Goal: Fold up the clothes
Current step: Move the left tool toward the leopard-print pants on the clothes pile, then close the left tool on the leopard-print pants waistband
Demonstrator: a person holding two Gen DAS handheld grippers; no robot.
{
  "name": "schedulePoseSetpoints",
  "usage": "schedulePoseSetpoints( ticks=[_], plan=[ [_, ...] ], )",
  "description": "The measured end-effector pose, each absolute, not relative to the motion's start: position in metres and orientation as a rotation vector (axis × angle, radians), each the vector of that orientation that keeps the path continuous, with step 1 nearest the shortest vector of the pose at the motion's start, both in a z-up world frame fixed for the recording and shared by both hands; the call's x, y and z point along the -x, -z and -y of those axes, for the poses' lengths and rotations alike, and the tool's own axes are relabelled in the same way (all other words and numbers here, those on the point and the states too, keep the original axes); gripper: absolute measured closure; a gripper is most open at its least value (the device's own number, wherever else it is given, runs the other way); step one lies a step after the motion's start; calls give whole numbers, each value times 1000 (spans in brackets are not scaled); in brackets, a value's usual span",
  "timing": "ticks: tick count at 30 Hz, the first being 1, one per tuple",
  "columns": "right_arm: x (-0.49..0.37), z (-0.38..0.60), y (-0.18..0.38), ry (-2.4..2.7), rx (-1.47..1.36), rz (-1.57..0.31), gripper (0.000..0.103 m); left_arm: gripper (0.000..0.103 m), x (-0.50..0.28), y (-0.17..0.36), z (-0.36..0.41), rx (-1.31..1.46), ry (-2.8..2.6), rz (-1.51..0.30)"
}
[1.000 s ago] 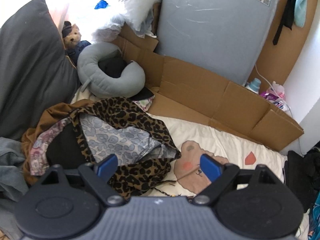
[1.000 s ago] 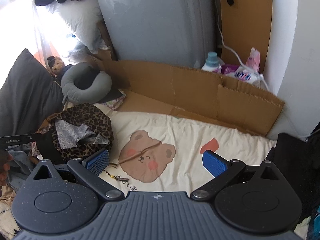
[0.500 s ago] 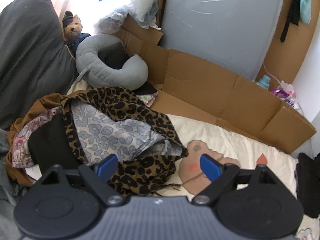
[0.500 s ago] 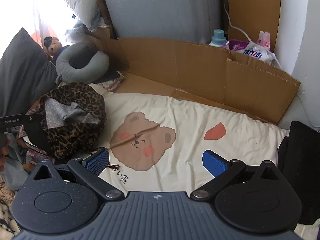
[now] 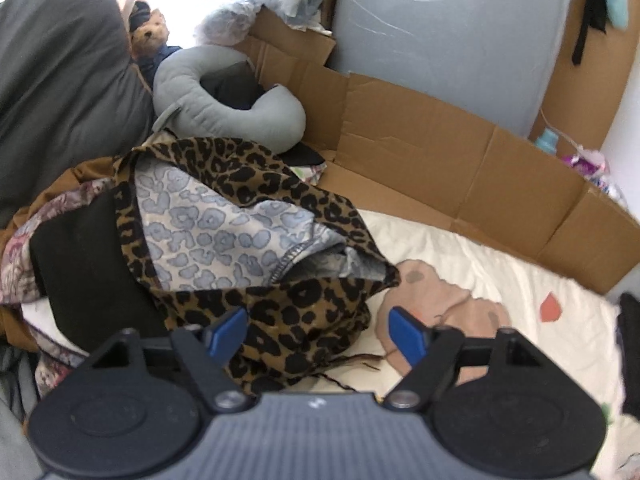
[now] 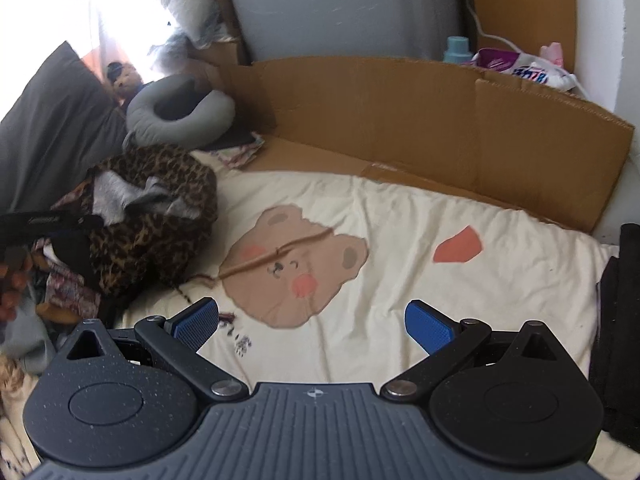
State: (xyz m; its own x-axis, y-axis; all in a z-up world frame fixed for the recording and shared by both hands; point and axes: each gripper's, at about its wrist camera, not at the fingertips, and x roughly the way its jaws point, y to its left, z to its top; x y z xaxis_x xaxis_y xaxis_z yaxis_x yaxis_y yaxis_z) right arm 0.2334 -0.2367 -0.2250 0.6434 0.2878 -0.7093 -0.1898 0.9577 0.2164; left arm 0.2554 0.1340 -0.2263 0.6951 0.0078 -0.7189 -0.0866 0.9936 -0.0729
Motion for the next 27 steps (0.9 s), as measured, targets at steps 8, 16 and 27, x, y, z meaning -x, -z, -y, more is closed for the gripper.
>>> schedulePoseSetpoints(
  ticks=[8,16,27],
  plan=[
    [-231,231,247,-290,-111,-876,1,16,-263,253,-149,59,-113,-785],
    [-229,230,262,-298,-112,-912,1,10,-280,271,-162,31,-170,-786],
    [-228,230,269,-323,-118,-932,1,31,-290,298,-164,69,-168,-796]
  ],
)
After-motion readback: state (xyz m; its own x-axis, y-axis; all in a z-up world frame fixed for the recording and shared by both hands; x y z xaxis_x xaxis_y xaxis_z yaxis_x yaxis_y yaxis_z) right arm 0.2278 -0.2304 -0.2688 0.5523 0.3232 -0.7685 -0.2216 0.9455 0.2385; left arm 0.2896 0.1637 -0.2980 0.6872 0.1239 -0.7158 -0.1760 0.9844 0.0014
